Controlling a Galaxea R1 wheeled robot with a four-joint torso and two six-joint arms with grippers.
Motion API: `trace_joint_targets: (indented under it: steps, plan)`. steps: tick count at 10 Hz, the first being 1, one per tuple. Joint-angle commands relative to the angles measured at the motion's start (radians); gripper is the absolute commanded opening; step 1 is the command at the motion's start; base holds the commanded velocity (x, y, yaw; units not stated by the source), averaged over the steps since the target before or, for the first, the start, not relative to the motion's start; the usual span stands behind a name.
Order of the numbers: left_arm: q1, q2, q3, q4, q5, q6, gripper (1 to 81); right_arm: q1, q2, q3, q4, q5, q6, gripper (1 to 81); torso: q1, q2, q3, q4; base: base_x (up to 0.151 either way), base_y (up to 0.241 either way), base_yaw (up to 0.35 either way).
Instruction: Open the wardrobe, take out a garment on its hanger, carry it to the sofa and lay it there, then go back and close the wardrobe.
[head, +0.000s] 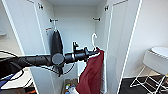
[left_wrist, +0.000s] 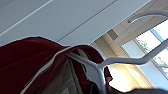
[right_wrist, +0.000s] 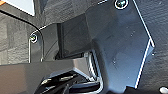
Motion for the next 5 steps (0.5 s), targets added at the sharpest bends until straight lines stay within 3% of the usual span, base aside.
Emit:
trace_joint_targets:
  steps: [1,5]
  plan:
    - [-0.18,0.004,0.013,0.056,-0.055,0.012,1.0,0.039,0.012,0.007,0.003,-0.052,-0.001,81.1,0.0,0.0,0.0,0.0,0.0,0.0,-0.249]
    - [-0.181,-0.008,0.013,0.074,-0.034,0.011,1.0,0.033,-0.008,0.007,-0.008,-0.05,-0.001,81.1,0.0,0.0,0.0,0.0,0.0,0.0,-0.252]
